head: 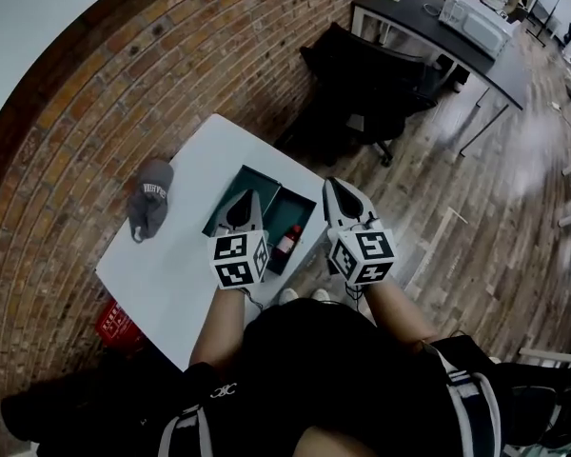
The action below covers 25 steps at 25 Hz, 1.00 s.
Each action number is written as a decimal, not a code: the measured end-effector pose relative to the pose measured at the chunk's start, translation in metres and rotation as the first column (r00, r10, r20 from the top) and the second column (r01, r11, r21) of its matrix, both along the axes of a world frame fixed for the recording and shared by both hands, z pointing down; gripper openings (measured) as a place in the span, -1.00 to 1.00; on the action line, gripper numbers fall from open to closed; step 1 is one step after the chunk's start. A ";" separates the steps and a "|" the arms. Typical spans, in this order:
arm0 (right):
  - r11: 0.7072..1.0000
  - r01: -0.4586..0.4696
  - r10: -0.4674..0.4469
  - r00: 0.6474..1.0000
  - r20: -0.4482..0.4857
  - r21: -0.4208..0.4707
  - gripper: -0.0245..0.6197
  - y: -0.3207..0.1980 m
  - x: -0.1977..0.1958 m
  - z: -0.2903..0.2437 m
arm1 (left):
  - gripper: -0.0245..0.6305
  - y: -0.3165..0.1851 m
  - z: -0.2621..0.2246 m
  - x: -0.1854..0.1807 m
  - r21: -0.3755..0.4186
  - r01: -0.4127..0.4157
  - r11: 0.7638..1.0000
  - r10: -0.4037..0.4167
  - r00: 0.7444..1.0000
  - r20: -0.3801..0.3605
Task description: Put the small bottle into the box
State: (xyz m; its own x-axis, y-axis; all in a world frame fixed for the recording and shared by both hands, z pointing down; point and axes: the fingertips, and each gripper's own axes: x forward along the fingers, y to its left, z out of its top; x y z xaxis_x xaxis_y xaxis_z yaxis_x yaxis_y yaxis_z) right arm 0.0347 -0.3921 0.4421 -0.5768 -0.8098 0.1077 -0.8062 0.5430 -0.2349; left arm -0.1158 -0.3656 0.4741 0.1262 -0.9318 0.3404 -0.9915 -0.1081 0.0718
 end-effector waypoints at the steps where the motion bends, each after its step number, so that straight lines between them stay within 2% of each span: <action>1: 1.000 0.007 -0.007 1.000 0.004 0.015 -0.84 0.001 -0.003 -0.004 | -0.89 0.004 -0.013 -0.002 0.045 0.009 0.999 -0.009 1.000 -0.003; 5: 0.998 0.021 -0.019 1.000 -0.024 0.061 -0.84 0.002 -0.013 -0.014 | -0.89 0.020 -0.061 -0.005 0.195 0.043 0.980 -0.040 0.999 -0.018; 8: 0.997 0.018 -0.017 1.000 -0.011 0.080 -0.84 0.002 -0.018 -0.022 | -0.89 0.026 -0.078 -0.004 0.241 0.041 0.970 -0.045 0.999 0.010; 11: 0.996 0.018 -0.017 1.000 -0.005 0.088 -0.84 0.003 -0.023 -0.026 | -0.89 0.027 -0.075 -0.004 0.227 0.033 0.973 -0.045 0.998 0.048; 18: 0.996 0.010 -0.009 1.000 -0.011 0.087 -0.84 0.004 -0.028 -0.028 | -0.89 0.023 -0.064 -0.012 0.202 0.059 0.978 -0.066 0.997 0.027; 25: 0.997 0.008 -0.006 1.000 -0.016 0.082 -0.84 0.002 -0.028 -0.026 | -0.89 0.015 -0.059 -0.004 0.182 0.010 0.983 -0.012 1.000 0.012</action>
